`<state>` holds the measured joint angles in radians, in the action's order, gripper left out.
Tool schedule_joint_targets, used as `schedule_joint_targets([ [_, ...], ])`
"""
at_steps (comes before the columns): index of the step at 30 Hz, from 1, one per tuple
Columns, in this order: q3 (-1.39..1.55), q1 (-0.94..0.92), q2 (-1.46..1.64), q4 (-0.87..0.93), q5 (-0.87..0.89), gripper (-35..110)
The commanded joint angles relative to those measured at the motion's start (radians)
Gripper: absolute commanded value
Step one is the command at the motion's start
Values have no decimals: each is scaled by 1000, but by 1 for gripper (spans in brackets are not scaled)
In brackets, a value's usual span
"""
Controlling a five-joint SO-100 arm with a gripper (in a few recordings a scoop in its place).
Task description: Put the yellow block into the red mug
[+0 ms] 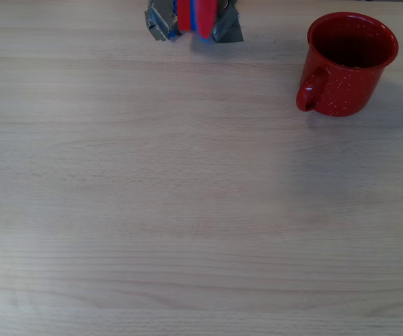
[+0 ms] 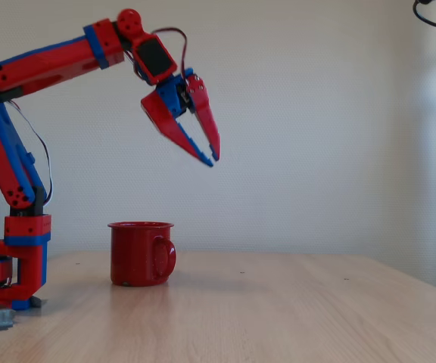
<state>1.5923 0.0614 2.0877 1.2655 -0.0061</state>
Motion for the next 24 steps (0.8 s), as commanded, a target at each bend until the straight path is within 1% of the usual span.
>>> schedule_joint_targets([
  [1,38,-17,118,-67,26,0],
  [4,127,-34,198,-137,75,0],
  [7,215,-35,275,-178,89,0],
  [14,494,-35,491,-305,37,0],
  [24,879,8,874,-354,84,0],
])
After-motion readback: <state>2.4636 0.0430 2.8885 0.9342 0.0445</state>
